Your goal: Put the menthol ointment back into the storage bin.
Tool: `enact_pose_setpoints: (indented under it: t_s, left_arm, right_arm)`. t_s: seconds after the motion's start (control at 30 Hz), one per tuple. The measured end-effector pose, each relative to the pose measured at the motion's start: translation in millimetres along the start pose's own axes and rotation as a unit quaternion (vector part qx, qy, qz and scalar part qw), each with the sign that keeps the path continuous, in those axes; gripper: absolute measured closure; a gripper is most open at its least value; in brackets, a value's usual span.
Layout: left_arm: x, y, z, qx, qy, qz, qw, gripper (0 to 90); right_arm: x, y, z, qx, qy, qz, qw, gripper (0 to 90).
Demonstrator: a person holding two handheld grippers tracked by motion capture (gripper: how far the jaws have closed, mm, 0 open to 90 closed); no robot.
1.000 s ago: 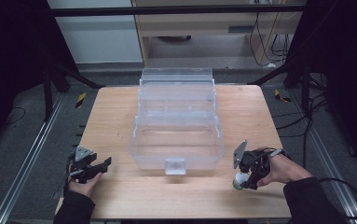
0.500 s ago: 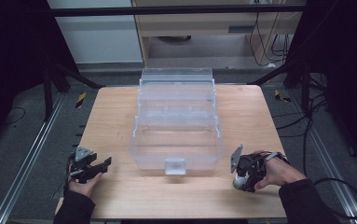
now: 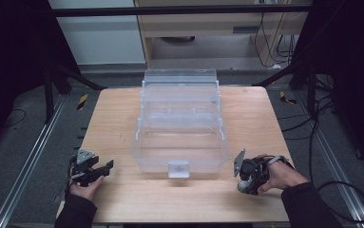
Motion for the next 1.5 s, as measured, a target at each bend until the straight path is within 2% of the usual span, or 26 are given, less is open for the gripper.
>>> enact_pose_setpoints:
  t_s: [0.23, 0.3, 0.67, 1.03, 1.5]
  left_arm:
    - [0.0, -0.3, -0.2, -0.001, -0.001, 0.0, 1.0, 33.4]
    - [-0.3, -0.2, -0.3, 0.001, -0.001, 0.0, 1.0, 33.4]
    - [-0.6, -0.1, -0.5, 0.0, -0.001, 0.0, 1.0, 33.4]
    - [-0.8, -0.1, -0.3, -0.002, -0.004, -0.001, 1.0, 33.4]
    - [-1.3, 0.3, -0.2, -0.001, -0.004, -0.002, 1.0, 33.4]
  right_arm:
    - [-1.0, 2.6, 0.1, 0.001, 0.001, 0.001, 1.0, 47.4]
    - [-0.1, 2.7, 0.5, -0.005, -0.004, 0.006, 1.0, 49.4]
    - [3.1, 4.1, 0.5, -0.012, -0.006, 0.009, 0.9999, 50.0]
    - [21.9, 7.2, 8.6, -0.023, -0.002, 0.002, 0.9997, 50.1]
    - [51.6, 14.5, 21.4, -0.033, 0.017, -0.013, 0.9992, 50.1]
Point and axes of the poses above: each handheld gripper's, and its own axes: x roughly backward along the jaws, z roughly out of its top, y roughly to its right, the point moved 1 cm from there along -x, roughly forward along the jaws, and after that the axes turned 11 degrees about y, right-handed, at the moved point
